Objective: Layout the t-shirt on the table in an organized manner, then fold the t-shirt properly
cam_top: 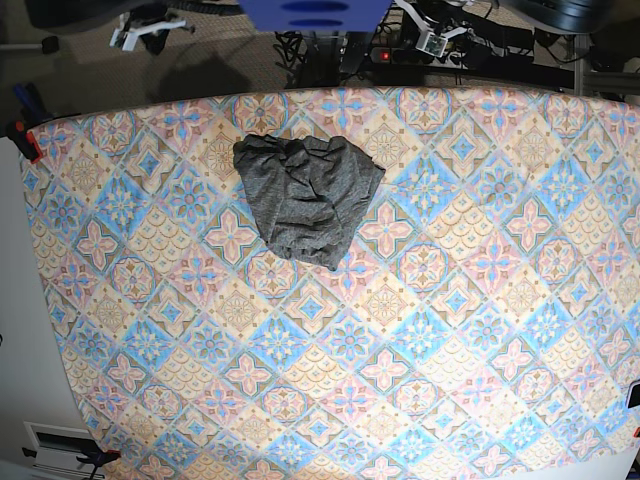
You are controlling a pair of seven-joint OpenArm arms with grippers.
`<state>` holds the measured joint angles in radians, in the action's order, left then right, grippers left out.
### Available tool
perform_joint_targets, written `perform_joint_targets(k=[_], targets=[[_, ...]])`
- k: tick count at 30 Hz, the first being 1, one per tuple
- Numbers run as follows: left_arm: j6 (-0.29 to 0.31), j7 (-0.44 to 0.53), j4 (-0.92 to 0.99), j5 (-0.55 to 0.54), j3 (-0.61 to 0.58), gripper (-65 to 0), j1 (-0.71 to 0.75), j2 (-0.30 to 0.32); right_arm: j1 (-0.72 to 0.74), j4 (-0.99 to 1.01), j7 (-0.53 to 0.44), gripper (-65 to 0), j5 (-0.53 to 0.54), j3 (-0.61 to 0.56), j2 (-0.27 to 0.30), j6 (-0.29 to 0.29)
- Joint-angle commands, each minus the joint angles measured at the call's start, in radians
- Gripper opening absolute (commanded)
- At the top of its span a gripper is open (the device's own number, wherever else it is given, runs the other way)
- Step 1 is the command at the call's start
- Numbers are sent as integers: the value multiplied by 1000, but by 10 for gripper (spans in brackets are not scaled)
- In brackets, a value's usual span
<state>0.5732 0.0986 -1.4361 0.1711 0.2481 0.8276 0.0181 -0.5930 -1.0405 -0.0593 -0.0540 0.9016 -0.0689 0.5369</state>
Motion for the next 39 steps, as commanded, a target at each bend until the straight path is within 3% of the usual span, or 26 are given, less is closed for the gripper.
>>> perform_joint_targets(k=[1, 6, 10, 13, 17, 21, 22, 26, 27, 29, 34, 36, 39], targets=[[9, 34, 14, 5, 1, -650, 9, -5, -11, 30, -29, -650, -11, 7, 19, -2], [9, 76, 169, 51, 4, -650, -57, -5, 78, 176, -32, -650, -102, 43, 22, -2], [9, 77, 315, 107, 29, -650, -133, 16, 189, 277, -32, -650, -183, 103, 96, -2], [9, 92, 472, 147, 75, -650, -232, 35, 265, 424, -32, -650, -280, 178, 119, -2], [9, 211, 734, 245, 132, -650, -350, 95, 345, 590, -34, -650, -372, 274, 166, -4], [-12, 309, 1041, 282, 138, -650, -477, 174, 377, 687, -90, -650, -427, 333, 175, -13], [-34, 339, 1118, 287, 138, -650, -515, 190, 377, 701, -110, -650, -439, 333, 175, -41], [-100, 435, 1375, 299, 132, -650, -649, 262, 379, 785, -144, -650, -528, 333, 175, -251], [-106, 430, 1409, 321, 132, -650, -676, 271, 379, 817, -146, -650, -544, 333, 175, -288], [-127, 401, 1418, 370, 132, -650, -704, 277, 379, 882, -146, -650, -561, 333, 175, -295], [-312, 184, 1386, 589, 132, -650, -772, 273, 434, 983, -141, -650, -557, 333, 175, -314], [-385, 103, 1366, 664, 132, -650, -787, 251, 494, 983, -141, -650, -561, 333, 175, -375], [-434, 45, 1346, 747, 132, -650, -793, 237, 502, 986, -142, -650, -565, 330, 175, -439]])
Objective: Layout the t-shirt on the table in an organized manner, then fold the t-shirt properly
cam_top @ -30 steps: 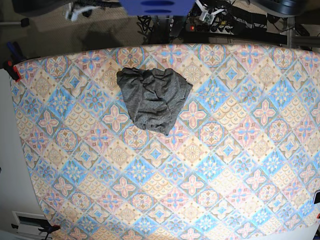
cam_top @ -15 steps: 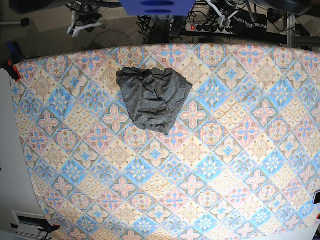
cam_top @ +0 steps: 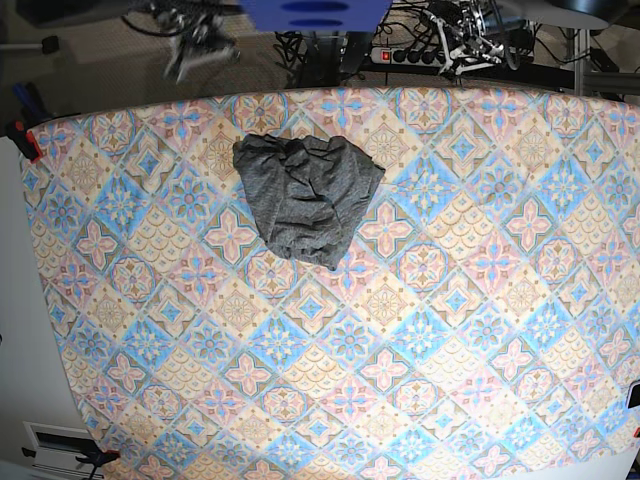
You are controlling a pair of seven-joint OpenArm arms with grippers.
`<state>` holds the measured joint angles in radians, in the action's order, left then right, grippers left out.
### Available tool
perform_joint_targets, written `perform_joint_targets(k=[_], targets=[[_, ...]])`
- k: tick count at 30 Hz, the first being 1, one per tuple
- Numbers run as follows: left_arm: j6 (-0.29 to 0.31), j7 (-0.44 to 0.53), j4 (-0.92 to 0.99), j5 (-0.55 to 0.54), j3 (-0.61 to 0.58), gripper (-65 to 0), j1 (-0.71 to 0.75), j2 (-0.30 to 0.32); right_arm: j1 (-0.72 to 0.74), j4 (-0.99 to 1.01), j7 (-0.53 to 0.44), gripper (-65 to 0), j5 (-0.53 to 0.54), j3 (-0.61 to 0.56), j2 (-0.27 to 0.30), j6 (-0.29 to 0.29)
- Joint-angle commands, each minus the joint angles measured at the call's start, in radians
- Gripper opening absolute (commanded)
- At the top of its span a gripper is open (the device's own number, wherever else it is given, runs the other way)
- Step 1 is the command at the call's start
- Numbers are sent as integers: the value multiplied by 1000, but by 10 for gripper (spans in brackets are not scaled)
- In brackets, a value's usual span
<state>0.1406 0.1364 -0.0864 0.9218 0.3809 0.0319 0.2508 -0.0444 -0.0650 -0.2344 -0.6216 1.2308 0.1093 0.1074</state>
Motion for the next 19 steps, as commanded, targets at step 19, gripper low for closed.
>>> perform_joint_targets(k=[19], targets=[[-6, 2, 1, 9, 0, -650, 10, -72, -45, 14, 30, -650, -71, -1, -3, -10]])
